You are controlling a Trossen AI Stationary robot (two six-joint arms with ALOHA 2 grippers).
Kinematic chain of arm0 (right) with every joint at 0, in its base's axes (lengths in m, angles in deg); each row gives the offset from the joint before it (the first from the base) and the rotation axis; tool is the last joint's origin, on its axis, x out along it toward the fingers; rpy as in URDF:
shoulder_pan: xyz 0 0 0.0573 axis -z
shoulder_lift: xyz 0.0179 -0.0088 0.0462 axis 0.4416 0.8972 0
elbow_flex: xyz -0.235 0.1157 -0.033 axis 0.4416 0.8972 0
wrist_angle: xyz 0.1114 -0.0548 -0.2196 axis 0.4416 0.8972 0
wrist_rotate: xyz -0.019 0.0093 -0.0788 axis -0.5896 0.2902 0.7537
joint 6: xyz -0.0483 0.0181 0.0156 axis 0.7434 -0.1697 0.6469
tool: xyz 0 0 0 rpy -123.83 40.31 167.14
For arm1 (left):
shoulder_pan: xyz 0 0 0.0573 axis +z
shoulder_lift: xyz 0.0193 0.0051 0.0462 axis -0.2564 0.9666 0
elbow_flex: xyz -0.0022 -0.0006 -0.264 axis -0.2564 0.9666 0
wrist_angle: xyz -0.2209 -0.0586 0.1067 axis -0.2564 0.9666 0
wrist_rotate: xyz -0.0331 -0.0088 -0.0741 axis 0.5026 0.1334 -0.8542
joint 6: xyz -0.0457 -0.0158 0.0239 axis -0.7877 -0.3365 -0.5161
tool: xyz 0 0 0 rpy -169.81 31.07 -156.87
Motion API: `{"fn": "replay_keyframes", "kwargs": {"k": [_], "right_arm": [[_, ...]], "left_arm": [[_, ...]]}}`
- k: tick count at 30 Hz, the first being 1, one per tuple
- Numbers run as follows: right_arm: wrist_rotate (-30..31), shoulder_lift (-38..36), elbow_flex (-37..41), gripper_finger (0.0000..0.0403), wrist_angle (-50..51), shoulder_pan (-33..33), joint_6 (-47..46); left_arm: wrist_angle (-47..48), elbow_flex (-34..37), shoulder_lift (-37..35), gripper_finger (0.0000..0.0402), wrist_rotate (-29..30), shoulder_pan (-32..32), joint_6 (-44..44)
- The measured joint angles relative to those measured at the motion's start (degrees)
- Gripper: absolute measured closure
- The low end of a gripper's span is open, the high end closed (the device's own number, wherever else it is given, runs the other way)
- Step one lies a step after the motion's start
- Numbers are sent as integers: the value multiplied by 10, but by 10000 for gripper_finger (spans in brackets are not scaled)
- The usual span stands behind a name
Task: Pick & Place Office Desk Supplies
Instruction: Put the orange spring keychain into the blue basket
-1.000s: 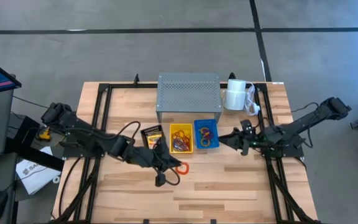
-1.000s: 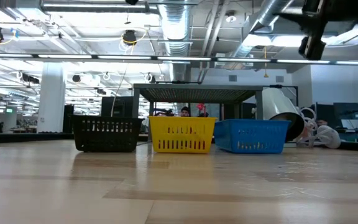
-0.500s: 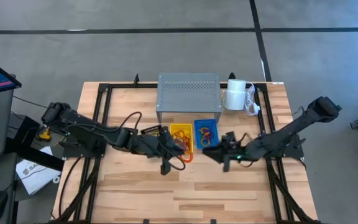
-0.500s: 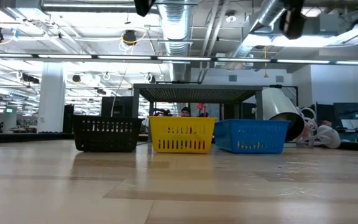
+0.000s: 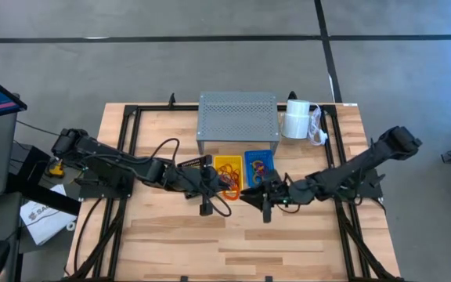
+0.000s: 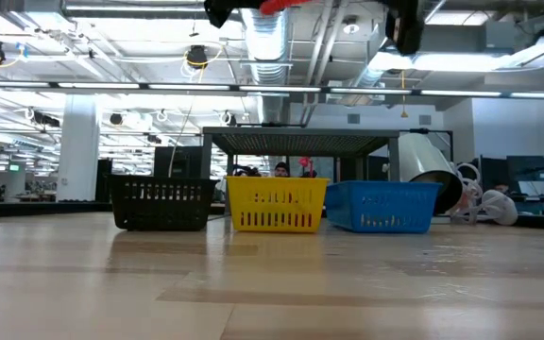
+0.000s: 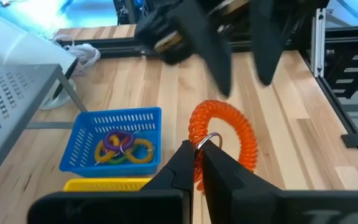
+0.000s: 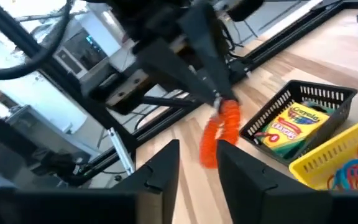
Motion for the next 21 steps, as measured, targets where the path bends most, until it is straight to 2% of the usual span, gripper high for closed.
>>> {"fn": "replay_keyframes", "kwargs": {"k": [7, 11, 21], "right_arm": [[-21, 27, 0, 227, -28, 33, -31], [-30, 36, 0, 201, -53, 45, -41], [-29, 34, 0, 203, -53, 45, -37]], "left_arm": [[-5, 0, -1, 396, 0, -2, 0], [-5, 0, -1, 396, 0, -2, 0], [-13, 0, -14, 396, -2, -2, 0]]}}
